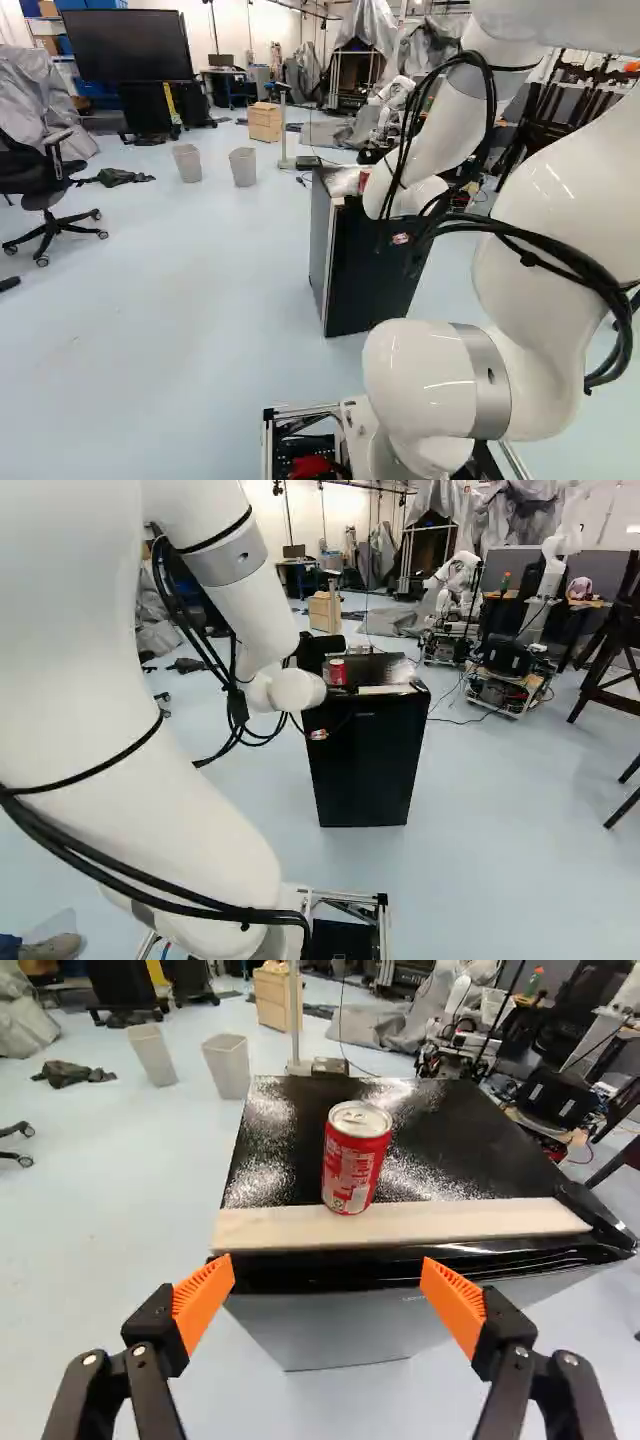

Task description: Grab a drink from the fridge

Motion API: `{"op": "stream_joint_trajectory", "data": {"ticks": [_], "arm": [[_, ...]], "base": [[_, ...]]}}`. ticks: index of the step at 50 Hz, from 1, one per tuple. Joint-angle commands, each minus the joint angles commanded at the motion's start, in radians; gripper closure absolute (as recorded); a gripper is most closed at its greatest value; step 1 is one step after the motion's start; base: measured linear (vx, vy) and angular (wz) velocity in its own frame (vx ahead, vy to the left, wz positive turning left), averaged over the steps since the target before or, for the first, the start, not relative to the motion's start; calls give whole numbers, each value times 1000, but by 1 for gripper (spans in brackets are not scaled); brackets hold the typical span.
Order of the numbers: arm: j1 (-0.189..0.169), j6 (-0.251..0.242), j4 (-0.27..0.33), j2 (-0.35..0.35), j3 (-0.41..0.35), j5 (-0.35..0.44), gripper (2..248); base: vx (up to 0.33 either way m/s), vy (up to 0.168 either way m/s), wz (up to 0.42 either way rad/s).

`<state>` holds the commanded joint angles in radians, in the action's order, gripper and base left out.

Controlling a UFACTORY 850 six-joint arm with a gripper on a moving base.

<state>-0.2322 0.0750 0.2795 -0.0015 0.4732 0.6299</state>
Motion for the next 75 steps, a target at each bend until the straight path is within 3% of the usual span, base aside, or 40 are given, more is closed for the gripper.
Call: {"op": "stream_joint_trajectory", "data": {"ticks": [14,49,75], "arm": [[1,0,-45,-12,6,62,3],[11,0,-128,-167,87,177,3],[23,0,-166,-230,153,251,3]], "base": [[0,0,0],[0,0,0],[0,0,0]]}}
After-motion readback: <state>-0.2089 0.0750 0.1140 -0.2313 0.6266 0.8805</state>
